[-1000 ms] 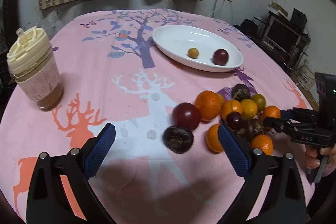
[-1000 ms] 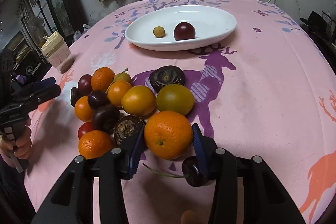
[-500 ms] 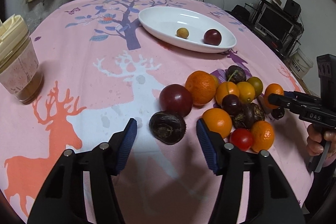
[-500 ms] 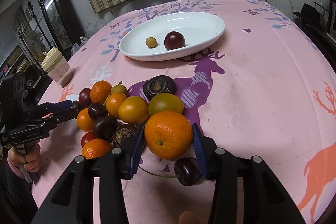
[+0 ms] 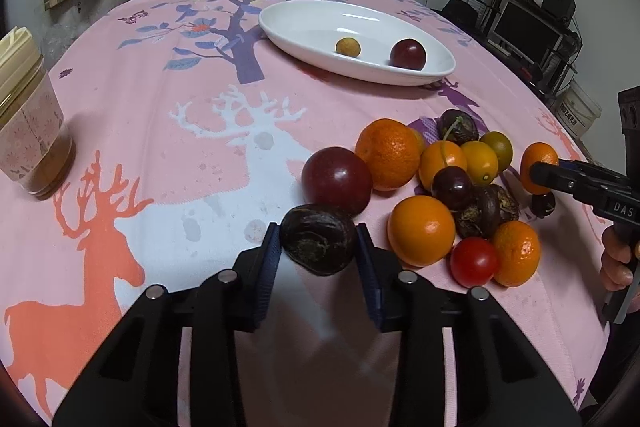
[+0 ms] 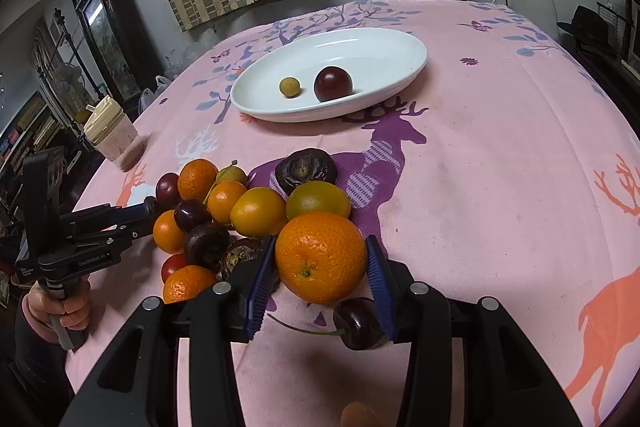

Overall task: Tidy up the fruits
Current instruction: 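Place the passion fruit on the plate with the left tool while the right tool places the tangerine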

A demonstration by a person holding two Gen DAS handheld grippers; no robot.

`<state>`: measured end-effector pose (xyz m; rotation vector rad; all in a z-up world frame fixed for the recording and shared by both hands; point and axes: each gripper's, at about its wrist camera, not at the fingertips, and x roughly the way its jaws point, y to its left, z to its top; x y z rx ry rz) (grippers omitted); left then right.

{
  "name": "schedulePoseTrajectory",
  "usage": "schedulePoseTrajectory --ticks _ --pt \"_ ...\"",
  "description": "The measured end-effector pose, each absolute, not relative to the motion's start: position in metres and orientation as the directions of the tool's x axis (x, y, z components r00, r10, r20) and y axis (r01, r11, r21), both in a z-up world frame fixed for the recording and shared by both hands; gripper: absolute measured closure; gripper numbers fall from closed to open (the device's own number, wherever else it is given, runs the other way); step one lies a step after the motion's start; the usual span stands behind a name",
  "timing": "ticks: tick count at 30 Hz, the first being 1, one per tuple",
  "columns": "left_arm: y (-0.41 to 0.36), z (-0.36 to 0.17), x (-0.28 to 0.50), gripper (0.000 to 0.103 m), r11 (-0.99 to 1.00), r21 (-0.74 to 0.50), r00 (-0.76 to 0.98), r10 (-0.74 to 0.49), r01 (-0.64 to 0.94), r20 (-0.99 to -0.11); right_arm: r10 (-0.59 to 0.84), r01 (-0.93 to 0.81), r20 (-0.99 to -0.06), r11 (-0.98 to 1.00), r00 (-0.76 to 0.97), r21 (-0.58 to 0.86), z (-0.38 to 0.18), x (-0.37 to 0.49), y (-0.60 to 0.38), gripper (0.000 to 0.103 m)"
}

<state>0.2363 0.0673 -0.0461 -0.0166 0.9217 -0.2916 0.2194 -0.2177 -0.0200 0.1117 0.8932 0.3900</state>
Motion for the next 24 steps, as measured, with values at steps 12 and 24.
schedulePoseTrajectory --ticks 12,24 --pt "0.056 0.015 0.282 0.066 0.949 -0.196 0.649 -0.311 0.245 -0.695 0.430 -0.309 -0.621 0.903 0.655 0.300 0.016 0.265 -0.213 0.058" --pt "0.011 0.008 0.426 0.066 0.965 -0.179 0.592 -0.260 0.193 -0.763 0.388 -0.188 -0.663 0.916 0.641 0.355 -0.003 0.405 -0.205 0.058"
